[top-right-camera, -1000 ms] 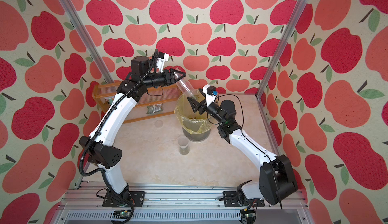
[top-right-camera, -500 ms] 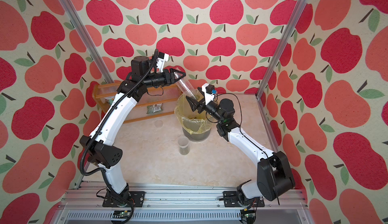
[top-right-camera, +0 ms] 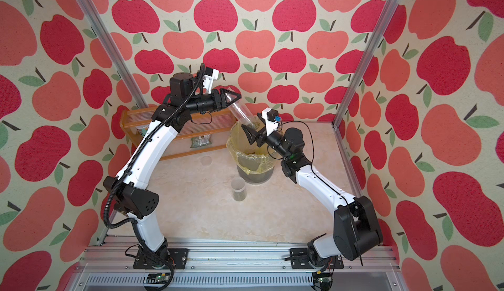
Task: Empty moldy mung beans from jars
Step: Pour the moldy mung beans from the jar into the trash bin.
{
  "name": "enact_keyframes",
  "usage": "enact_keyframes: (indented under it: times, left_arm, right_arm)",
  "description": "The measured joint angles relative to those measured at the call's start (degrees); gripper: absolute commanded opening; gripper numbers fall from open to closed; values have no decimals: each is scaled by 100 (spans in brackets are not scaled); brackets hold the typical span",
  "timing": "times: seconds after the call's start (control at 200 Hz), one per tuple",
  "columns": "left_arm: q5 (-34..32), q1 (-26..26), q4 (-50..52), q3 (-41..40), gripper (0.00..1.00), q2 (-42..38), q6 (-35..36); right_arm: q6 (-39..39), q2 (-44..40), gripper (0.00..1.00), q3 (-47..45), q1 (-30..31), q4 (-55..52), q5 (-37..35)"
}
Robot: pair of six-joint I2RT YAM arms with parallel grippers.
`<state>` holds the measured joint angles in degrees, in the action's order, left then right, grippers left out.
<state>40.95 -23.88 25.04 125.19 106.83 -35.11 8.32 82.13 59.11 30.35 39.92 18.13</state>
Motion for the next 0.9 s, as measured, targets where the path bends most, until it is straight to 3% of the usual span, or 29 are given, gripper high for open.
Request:
enact_keyframes:
  times: [0.615,0.9]
  left_arm:
    - [79,4,-131,-136,35,-164,-116]
    - [221,17,-280,-179,35,-166,-319]
  right_arm:
    - [28,42,84,13,-37,39,149]
    - [208,42,77,-37,-74,334,363]
